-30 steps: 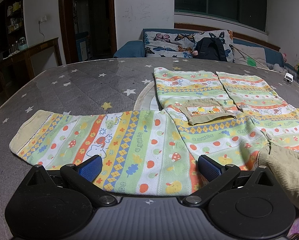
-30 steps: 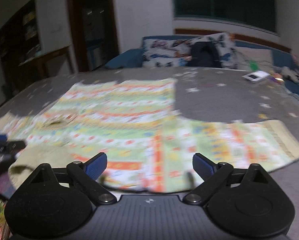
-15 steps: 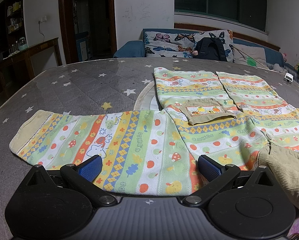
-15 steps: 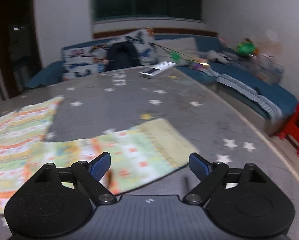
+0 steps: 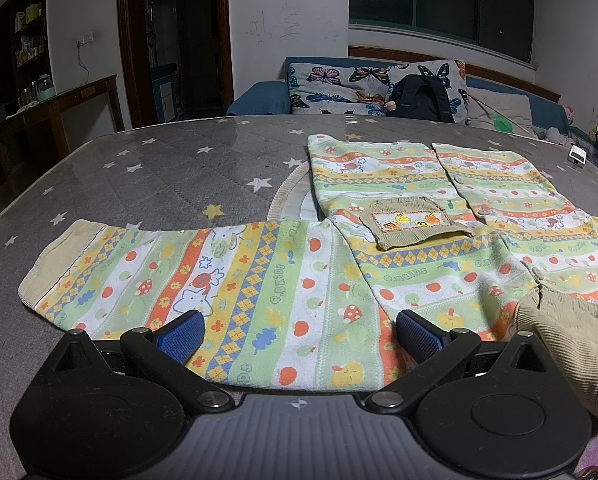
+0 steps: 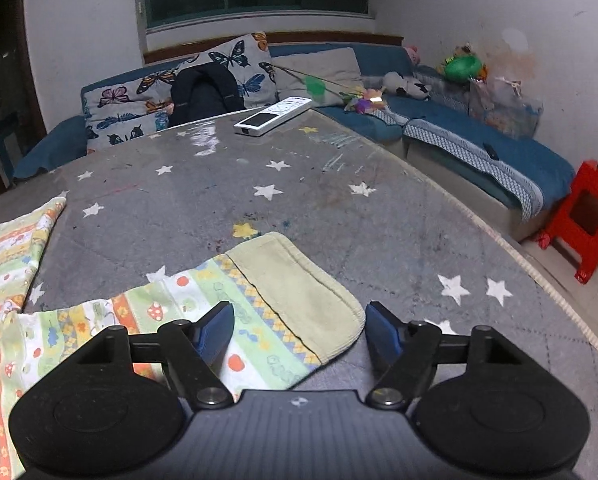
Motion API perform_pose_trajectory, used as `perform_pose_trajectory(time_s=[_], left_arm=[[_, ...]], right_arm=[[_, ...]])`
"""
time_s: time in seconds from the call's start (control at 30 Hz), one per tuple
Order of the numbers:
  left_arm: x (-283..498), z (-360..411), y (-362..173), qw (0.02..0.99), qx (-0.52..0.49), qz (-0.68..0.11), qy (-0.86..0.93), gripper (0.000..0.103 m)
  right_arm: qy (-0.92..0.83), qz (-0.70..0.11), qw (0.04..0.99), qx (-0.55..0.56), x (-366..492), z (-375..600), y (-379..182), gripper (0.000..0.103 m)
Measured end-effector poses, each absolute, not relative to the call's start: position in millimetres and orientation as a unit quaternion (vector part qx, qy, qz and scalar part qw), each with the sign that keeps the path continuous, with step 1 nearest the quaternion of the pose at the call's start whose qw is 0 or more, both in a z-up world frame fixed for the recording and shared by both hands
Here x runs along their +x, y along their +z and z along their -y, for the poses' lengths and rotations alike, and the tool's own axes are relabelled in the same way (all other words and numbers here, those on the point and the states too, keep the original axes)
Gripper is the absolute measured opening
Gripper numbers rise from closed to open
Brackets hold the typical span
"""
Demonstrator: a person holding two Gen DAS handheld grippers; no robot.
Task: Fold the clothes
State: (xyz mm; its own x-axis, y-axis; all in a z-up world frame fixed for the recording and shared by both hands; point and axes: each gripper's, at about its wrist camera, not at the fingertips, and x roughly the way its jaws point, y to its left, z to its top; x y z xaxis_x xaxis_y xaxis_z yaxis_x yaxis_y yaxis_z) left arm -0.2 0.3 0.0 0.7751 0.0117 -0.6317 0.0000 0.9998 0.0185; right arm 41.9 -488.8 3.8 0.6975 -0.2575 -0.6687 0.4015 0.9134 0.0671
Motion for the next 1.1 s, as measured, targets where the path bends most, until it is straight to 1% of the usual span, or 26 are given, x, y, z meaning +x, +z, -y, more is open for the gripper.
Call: perform_pose_trajectory(time_s=[0.03, 0.1, 0.13, 0.17, 0.2, 0.23, 0.27, 0.43, 0.67, 0.77, 1.1], left_arm=[[0, 0, 0, 0.942, 0.009, -0.335, 0.003, 0.103], [0, 0, 0, 0.942, 0.009, -0.335, 0.003, 0.103], [0, -1, 0, 0.942, 0.009, -0.335, 0.003, 0.103], [0, -1, 0, 0.942, 0.009, -0.335, 0.003, 0.103], [0, -1, 0, 0.942, 0.009, -0.335, 0.003, 0.103], [0, -1, 0, 0.942, 0.009, -0.335, 0.003, 0.103], [0, -1, 0, 0.942, 0.009, -0.335, 0.003, 0.103], [1, 0, -1, 0.942, 0.009, -0.335, 0.003, 0.103], [0, -1, 0, 0.942, 0.009, -0.335, 0.003, 0.103], [0, -1, 0, 0.942, 0.009, -0.335, 0.003, 0.103], [-2, -5, 4, 0.942, -0.006, -0.336, -0.004, 0.103]], right_arm=[[-0.176, -0.343, 0.917, 0.103, 42, 488, 4, 0.060], [-0.168, -0.342, 0.918, 0.112, 42, 487, 5, 0.053], [-0.164, -0.342, 0.918, 0.118, 42, 488, 6, 0.046], [-0.160, -0.341, 0.918, 0.124, 42, 488, 6, 0.035], [-0.156, -0.341, 0.918, 0.130, 42, 489, 7, 0.027], [-0.151, -0.341, 0.918, 0.136, 42, 489, 8, 0.016], [-0.147, -0.340, 0.918, 0.143, 42, 489, 9, 0.012], [-0.123, -0.321, 0.925, 0.162, 36, 482, 17, 0.009], [-0.056, -0.284, 0.938, 0.188, 28, 456, 46, 0.009], [-0.012, -0.273, 0.941, 0.199, 27, 436, 63, 0.009], [0.124, -0.267, 0.938, 0.183, 43, 345, 98, 0.009]])
